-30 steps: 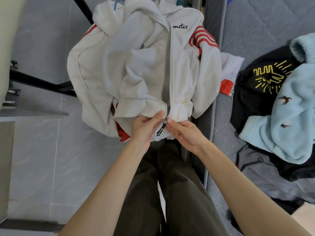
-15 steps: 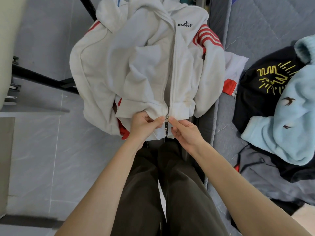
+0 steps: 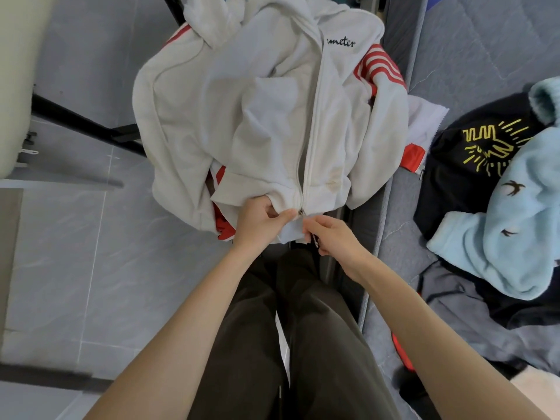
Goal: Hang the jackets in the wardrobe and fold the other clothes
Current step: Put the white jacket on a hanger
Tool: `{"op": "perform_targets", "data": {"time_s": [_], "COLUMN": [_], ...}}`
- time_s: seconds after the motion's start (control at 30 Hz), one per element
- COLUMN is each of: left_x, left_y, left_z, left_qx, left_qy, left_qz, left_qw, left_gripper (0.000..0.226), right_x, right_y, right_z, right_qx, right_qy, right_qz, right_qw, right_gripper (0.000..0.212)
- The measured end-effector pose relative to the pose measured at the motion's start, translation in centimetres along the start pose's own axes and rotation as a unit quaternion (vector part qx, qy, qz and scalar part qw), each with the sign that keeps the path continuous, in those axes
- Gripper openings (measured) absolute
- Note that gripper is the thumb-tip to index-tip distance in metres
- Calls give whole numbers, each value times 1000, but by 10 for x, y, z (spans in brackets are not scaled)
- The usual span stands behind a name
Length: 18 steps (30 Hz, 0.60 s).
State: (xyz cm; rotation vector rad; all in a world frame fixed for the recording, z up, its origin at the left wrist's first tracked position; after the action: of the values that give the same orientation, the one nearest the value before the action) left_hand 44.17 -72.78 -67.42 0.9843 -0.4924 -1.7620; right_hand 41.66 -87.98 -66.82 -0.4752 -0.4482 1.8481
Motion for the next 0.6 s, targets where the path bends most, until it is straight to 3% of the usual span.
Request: {"op": "perform_targets", "data": {"time_s": [0.17,0.37,0.5,0.6], "left_x": [8,11,14,21], "left_y": [-13,-29,-31,-27], "left_z": [12,16,18,20], "left_qx": [-11,-80,-71,-69], "left_qy": [-22,-42,-59,-76], "left_qz": [-46,32,-13,43], "left_qw": [999,995,996,994], "left_gripper": [27,27,26,17], "right_x": [-6,-1,0,-2], "right_y": [-12,-28,-35,-50], "right_z": [-1,-8,-9,-14], "right_qx": [44,26,-7,-67], "right_qy": [-26,-43,-45,-35], "right_qz": [-40,27,119,237], "right_qw": [998,998,992,969], "right_gripper": [31,32,30,31]}}
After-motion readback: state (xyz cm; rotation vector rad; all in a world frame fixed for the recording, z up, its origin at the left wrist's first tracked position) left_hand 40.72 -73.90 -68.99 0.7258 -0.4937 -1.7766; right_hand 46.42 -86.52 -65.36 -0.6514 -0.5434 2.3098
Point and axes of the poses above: each hand's wrist, its own z-axis away from the middle knuckle, its own x-axis out of the palm, y = z × x, the point moved 6 cm from there along -z, towards the middle knuckle, and after that the axes turned 3 degrees about y, right-handed, at the moved point
